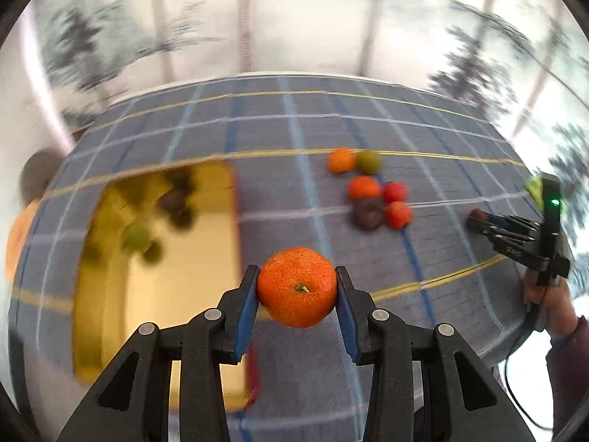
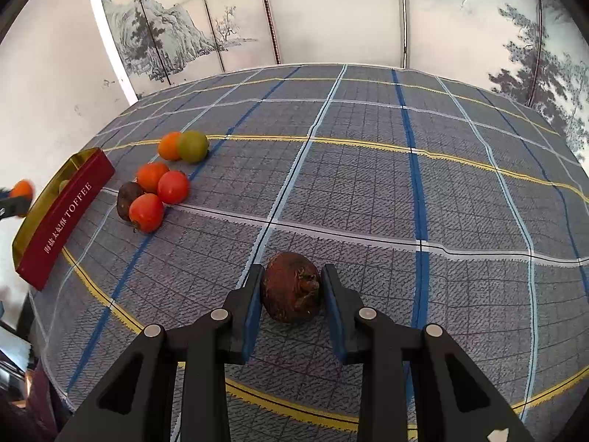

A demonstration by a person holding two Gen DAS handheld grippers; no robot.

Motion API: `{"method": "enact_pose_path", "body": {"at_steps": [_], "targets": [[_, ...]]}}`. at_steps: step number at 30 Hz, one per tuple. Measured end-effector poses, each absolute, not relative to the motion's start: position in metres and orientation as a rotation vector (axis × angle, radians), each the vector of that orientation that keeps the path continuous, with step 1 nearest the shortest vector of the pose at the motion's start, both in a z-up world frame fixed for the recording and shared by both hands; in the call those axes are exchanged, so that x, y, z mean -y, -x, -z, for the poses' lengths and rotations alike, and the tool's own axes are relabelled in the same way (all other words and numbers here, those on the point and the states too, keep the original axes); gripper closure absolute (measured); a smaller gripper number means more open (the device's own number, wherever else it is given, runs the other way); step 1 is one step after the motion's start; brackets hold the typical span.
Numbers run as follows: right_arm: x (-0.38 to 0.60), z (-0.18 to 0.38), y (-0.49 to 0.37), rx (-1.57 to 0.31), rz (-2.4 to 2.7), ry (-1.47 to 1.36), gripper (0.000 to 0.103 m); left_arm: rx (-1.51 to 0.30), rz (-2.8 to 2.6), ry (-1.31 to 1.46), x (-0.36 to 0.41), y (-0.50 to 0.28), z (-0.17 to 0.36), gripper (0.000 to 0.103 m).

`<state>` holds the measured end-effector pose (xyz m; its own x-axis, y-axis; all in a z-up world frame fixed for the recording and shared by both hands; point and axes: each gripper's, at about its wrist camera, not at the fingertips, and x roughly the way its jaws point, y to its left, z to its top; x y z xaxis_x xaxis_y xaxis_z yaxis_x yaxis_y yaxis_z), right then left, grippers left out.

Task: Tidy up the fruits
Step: 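Carry the orange in the left gripper over the tray and release it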

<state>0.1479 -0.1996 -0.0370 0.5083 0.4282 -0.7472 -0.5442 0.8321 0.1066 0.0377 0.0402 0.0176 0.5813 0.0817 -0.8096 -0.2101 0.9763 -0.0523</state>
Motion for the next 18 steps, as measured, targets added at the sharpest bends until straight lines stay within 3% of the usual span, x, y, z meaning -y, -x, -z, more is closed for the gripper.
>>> {"method": "enact_pose_path", "body": {"at_steps": [18], "targets": [[0.189, 0.037, -0.142, -0.84, -0.541, 0.234, 0.075, -0.891, -0.407, 0.105, -0.09, 0.022, -0.009, 0.062]]}}
